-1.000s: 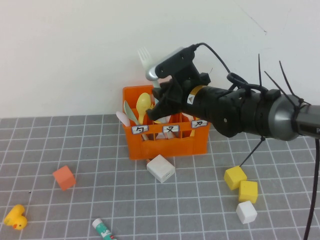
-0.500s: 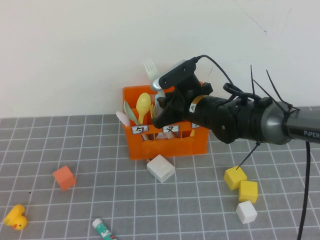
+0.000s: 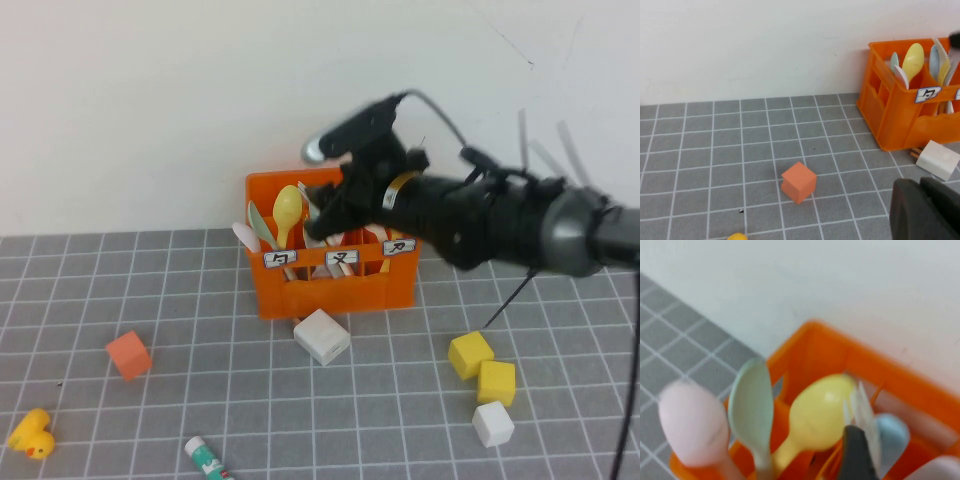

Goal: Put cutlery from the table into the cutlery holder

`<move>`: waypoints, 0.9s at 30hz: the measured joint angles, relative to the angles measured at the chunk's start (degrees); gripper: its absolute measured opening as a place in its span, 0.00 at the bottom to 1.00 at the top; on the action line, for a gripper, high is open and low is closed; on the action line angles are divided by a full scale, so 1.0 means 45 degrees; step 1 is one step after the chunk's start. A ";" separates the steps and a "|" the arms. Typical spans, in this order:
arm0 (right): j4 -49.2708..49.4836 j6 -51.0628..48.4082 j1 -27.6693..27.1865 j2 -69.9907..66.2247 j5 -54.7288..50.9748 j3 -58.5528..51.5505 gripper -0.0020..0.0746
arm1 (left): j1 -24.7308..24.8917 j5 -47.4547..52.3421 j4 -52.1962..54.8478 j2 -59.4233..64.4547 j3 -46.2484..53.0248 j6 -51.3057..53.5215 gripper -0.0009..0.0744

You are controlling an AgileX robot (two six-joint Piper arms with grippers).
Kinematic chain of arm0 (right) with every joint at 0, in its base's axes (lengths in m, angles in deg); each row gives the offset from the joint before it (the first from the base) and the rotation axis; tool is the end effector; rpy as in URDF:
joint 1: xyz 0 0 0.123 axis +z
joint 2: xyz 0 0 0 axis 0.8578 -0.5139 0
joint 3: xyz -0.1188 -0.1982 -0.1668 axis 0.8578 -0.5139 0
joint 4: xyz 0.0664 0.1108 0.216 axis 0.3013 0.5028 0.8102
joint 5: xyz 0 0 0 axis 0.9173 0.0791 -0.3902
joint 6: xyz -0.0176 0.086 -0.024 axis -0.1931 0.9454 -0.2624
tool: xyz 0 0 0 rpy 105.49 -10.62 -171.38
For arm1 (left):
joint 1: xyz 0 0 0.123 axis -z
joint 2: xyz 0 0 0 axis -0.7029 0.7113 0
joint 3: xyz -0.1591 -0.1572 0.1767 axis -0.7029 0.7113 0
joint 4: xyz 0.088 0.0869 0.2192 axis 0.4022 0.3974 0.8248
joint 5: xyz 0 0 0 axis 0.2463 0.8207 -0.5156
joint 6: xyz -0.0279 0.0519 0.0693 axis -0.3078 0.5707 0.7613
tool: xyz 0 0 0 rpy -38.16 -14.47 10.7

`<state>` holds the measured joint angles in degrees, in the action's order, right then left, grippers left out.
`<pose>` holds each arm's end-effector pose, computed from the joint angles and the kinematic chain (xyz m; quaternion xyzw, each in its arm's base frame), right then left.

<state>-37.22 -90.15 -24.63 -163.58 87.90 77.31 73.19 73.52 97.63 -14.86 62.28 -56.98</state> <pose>0.3986 0.2719 0.1986 -0.3011 0.7749 0.1191 0.5428 0.0702 -0.0104 0.2659 0.0222 0.8072 -0.1087 0.5797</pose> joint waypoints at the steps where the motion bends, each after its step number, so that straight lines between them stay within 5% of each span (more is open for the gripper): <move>1: 0.0000 -0.0035 0.0000 0.0328 -0.0167 0.0000 0.56 | 0.0000 0.0000 0.0000 0.0000 0.0000 0.0000 0.01; 7: -0.0023 -0.1004 0.0000 0.3374 -0.2442 0.0000 0.17 | 0.0000 0.0000 0.0025 0.0000 0.0000 0.0000 0.01; 10: -0.0322 -0.2028 0.0000 0.5176 -0.4080 0.0000 0.06 | 0.0000 0.0000 0.0025 0.0000 0.0000 0.0000 0.01; 20: -0.1649 -0.4889 0.0000 1.0073 -0.9752 -0.0291 0.03 | 0.0000 0.0000 0.0025 0.0000 0.0000 0.0000 0.01; 27: -0.1649 -0.4802 0.0000 1.4466 -1.0706 -0.3955 0.03 | 0.0000 0.0000 0.0025 0.0000 0.0000 0.0032 0.01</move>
<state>-44.64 -111.76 -24.63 -98.49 39.72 59.52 73.19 73.52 97.74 -14.86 62.28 -56.84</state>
